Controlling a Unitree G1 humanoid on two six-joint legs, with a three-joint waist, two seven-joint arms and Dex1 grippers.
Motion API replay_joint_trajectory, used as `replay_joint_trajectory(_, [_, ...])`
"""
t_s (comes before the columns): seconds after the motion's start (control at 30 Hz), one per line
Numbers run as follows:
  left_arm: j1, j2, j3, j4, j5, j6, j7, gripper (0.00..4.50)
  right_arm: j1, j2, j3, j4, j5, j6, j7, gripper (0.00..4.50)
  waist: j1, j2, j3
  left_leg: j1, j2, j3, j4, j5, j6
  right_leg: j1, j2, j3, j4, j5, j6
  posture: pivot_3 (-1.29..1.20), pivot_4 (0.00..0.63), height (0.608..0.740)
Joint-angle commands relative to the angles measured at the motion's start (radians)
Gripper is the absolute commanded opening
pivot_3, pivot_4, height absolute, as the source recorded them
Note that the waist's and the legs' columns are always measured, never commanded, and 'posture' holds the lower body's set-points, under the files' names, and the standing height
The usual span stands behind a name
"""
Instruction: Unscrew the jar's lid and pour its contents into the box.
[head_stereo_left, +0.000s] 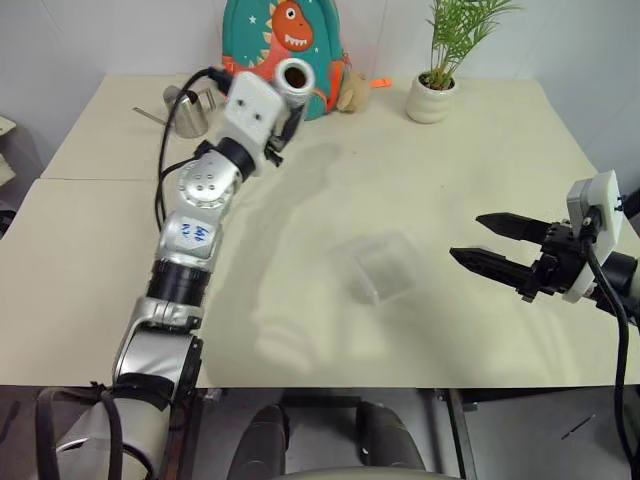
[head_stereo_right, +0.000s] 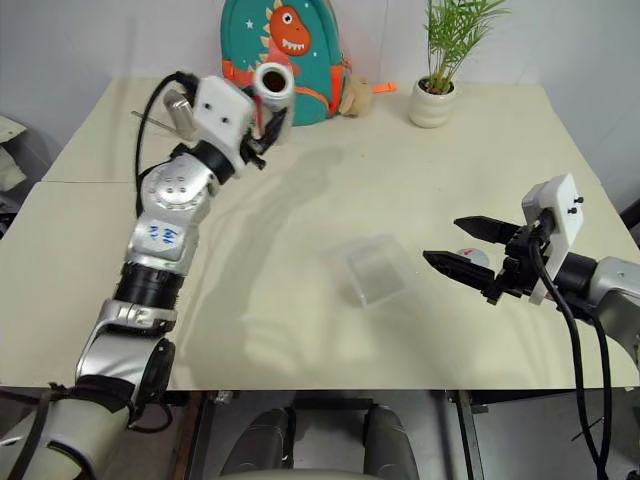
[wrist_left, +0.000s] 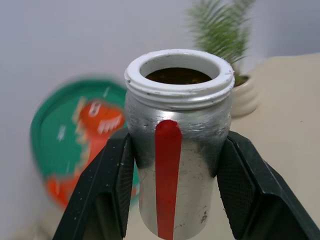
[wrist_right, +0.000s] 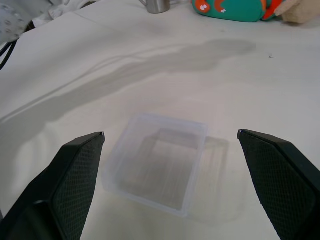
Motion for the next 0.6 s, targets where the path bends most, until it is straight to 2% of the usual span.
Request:
replay_joint_trajectory(0.03, [0.02,-0.064,0.174,-0.207,-0.171,0.326,0.121,2.02,-0.038,-0.027,0.012,0.019,-0.013,-0.021,0.035,4.48,0.001,0.0,0.0,0.0,0.0,0.0,0.001,0.0,0.0,0.0,0.0,0.0,0.0,0.0,0.0,0.0,0.15,0.74])
replay_joint_trajectory(0.17, [0.043,-0.077,0.277,-0.309,-0.252,0.552,0.181,2.02,-0.068,-0.029,0.036,0.053,-0.03,-0.026,0.065,4.48,0.002,-0.001,0.0,0.001,0.0,0.0,0.002,0.0,0.0,0.001,0.0,0.0,-0.003,0.001,0.0,0.0,0.15,0.74])
replay_joint_trajectory(0.33, [0.015,-0.06,0.374,-0.297,-0.33,0.691,0.204,2.02,-0.06,0.003,0.006,0.05,-0.004,-0.076,0.145,4.48,0.003,-0.001,0.0,0.001,0.0,0.0,0.002,0.0,0.0,0.002,0.0,0.0,-0.005,0.001,0.0,0.0,0.15,0.74])
replay_joint_trajectory(0.47, [0.0,-0.01,0.34,-0.248,-0.315,0.688,0.163,2.02,0.016,0.014,-0.049,0.044,-0.005,-0.137,0.229,4.48,0.009,-0.001,-0.001,0.001,0.0,0.0,0.001,0.0,0.0,0.003,0.0,0.0,-0.008,0.002,0.0,0.0,0.15,0.74])
replay_joint_trajectory(0.6, [-0.032,0.02,0.293,-0.172,-0.307,0.665,0.105,2.02,0.12,-0.022,-0.11,0.053,-0.04,-0.18,0.312,4.48,0.006,-0.001,-0.001,0.001,0.0,0.0,0.001,0.0,-0.001,0.004,0.0,0.0,-0.011,0.002,0.001,0.0,0.15,0.74])
